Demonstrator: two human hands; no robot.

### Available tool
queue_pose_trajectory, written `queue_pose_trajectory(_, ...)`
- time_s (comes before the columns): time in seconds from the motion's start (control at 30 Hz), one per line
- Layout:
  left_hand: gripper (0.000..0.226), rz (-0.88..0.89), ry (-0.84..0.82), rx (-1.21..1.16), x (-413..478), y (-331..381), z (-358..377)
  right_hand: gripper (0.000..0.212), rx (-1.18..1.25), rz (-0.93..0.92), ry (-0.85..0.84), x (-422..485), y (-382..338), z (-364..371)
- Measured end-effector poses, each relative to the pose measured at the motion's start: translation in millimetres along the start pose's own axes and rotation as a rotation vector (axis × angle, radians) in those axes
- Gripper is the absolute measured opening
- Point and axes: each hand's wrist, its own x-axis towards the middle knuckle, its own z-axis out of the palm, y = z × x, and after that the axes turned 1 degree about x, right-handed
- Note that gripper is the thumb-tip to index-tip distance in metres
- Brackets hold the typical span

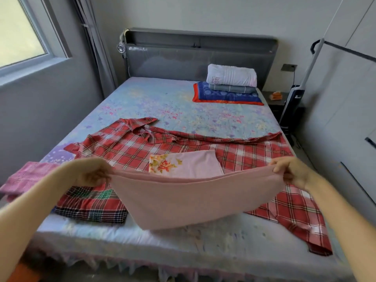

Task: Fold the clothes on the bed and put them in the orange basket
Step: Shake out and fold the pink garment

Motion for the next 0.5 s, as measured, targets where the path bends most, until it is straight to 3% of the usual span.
queue_pose_trajectory(0.27,0.015,-0.019,0.055,-0.554,159,18,27,0.017,-0.288,-0.017,0.348,168,46,41)
queue_pose_trajectory(0.37,0.018,-0.003,0.039,-0.535,225,36,31,0.02,-0.386,-0.049,0.449,238,51,57)
queue_pose_trajectory(0.5,0.022,0.045,0.215,-0.433,310,40,39,0.017,-0.512,-0.022,0.506,316,64,78)
